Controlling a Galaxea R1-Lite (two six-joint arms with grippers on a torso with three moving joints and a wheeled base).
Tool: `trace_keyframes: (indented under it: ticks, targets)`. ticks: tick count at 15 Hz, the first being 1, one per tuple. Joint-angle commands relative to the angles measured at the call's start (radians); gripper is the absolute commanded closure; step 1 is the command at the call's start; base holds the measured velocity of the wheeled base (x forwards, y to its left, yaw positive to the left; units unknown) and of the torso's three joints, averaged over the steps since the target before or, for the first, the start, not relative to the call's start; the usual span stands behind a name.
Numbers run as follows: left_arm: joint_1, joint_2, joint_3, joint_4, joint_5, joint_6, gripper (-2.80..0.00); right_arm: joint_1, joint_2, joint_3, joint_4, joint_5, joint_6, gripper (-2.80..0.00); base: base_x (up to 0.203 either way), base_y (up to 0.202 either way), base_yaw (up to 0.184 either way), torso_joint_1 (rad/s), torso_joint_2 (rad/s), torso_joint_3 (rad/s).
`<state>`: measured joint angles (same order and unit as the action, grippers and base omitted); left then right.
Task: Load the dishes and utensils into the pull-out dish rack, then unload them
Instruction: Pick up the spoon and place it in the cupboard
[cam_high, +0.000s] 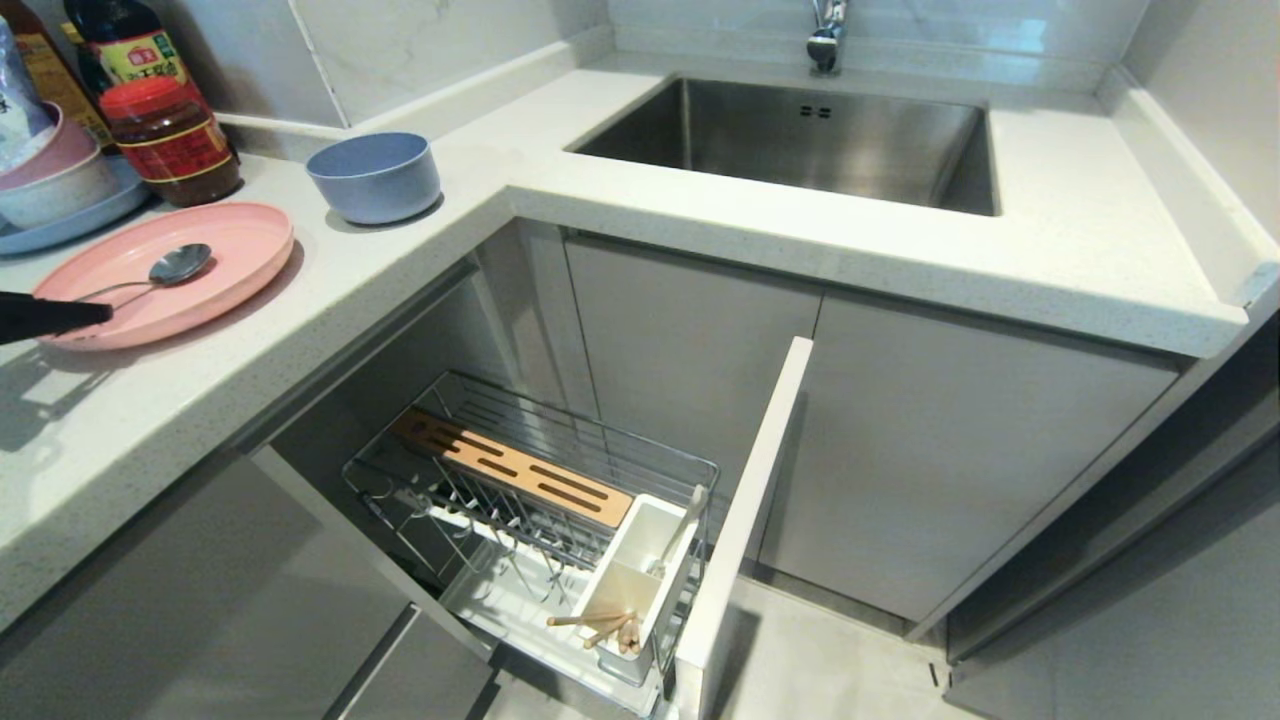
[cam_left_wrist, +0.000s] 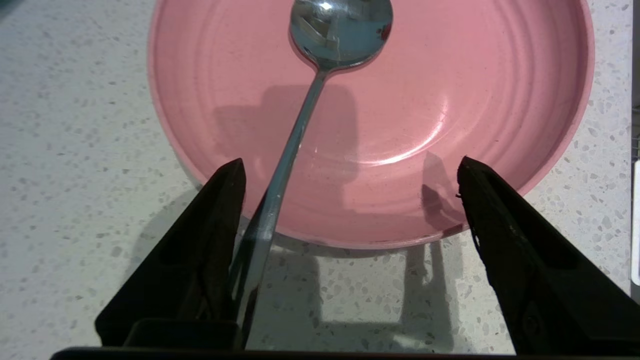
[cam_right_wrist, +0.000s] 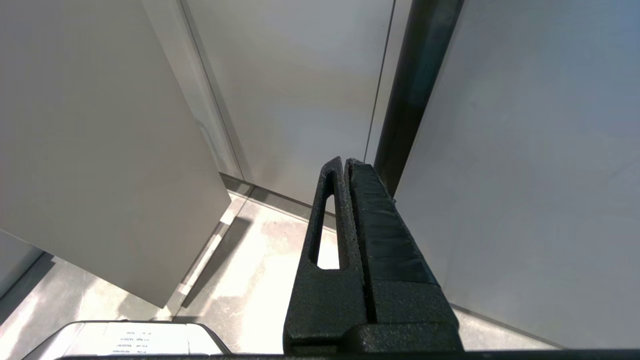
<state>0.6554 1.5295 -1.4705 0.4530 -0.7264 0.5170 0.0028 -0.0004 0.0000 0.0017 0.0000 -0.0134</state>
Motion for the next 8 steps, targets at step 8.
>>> trace_keyframes:
  ticks: [8]
  targets:
    - [-0.01, 0.023, 0.006, 0.001, -0.005, 0.004, -2.8, 0.0, 0.0, 0.0, 0.0, 0.0, 0.0, 0.0, 0.0, 0.0, 0.0, 0.0, 0.0, 0.0]
